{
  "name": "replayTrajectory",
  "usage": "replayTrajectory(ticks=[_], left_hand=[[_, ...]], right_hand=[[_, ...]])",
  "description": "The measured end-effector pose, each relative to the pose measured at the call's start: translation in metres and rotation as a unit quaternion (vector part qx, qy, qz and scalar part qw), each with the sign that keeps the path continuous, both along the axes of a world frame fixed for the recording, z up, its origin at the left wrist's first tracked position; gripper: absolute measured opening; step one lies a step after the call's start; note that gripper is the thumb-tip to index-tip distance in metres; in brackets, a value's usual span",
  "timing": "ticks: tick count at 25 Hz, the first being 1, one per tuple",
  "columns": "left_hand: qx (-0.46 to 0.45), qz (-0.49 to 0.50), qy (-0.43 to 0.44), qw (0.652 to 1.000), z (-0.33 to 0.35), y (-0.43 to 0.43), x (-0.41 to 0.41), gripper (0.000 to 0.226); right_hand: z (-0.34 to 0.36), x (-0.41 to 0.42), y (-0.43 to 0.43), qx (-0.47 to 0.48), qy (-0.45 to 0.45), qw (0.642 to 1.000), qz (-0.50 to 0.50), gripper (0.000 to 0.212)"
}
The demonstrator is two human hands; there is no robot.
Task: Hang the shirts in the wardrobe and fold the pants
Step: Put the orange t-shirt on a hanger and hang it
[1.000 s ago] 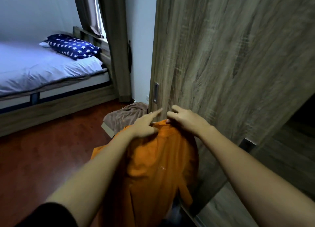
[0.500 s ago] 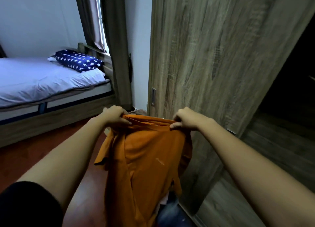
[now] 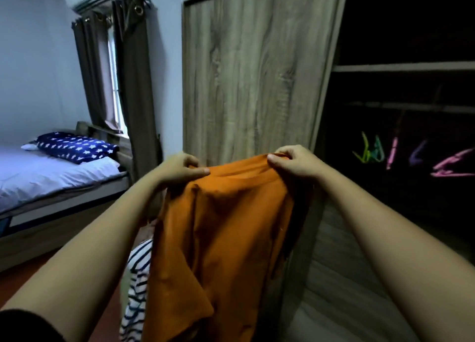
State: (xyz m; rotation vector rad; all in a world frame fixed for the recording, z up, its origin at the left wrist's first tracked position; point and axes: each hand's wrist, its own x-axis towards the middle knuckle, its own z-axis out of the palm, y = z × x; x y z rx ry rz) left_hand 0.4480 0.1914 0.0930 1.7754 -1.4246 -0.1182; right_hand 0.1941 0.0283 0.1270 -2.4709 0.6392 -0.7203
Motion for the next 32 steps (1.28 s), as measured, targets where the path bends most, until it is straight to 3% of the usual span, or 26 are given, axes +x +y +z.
replayTrajectory(ticks=[3, 5, 8, 12, 15, 18, 22, 25, 29, 32], left_hand=[[-0.075, -0.018, 0.056, 0.995, 0.010, -0.020, -0.029, 0.025], [-0.062, -0.050, 0.015, 0.997, 0.015, -0.038, -0.047, 0.031], [-0.030, -0.054, -0.021, 0.998, 0.014, -0.066, -0.064, 0.023], [-0.059, -0.050, -0.038, 0.996, 0.017, -0.102, -0.085, 0.025], [-0.076, -0.090, -0.021, 0.993, 0.020, -0.139, -0.109, 0.022], [-0.060, -0.147, 0.022, 0.987, 0.021, -0.173, -0.136, 0.020], [-0.055, -0.152, -0.106, 0.981, 0.012, -0.224, -0.182, 0.023], [-0.084, -0.125, -0.029, 0.988, 0.019, -0.274, -0.218, 0.034], [-0.025, -0.105, 0.059, 0.992, 0.039, -0.344, -0.253, 0.043], [-0.008, -0.084, 0.094, 0.992, 0.044, -0.394, -0.272, 0.046]], right_hand=[[0.005, -0.041, -0.015, -0.021, 0.042, 0.998, -0.029, 0.013], [0.004, -0.068, -0.023, -0.009, 0.015, 0.999, -0.044, 0.015], [0.006, -0.104, -0.029, 0.026, 0.036, 0.999, -0.017, 0.033], [0.012, -0.149, -0.045, 0.040, 0.035, 0.996, -0.074, 0.058], [0.012, -0.179, -0.063, -0.020, 0.094, 0.986, -0.133, 0.044], [0.007, -0.201, -0.081, -0.028, 0.082, 0.974, -0.207, 0.048], [0.006, -0.209, -0.099, -0.047, 0.118, 0.966, -0.223, 0.057], [0.008, -0.208, -0.117, -0.074, 0.157, 0.962, -0.211, 0.055], [0.024, -0.214, -0.139, -0.129, 0.182, 0.951, -0.213, 0.040], [0.033, -0.235, -0.151, -0.138, 0.209, 0.941, -0.229, 0.051]])
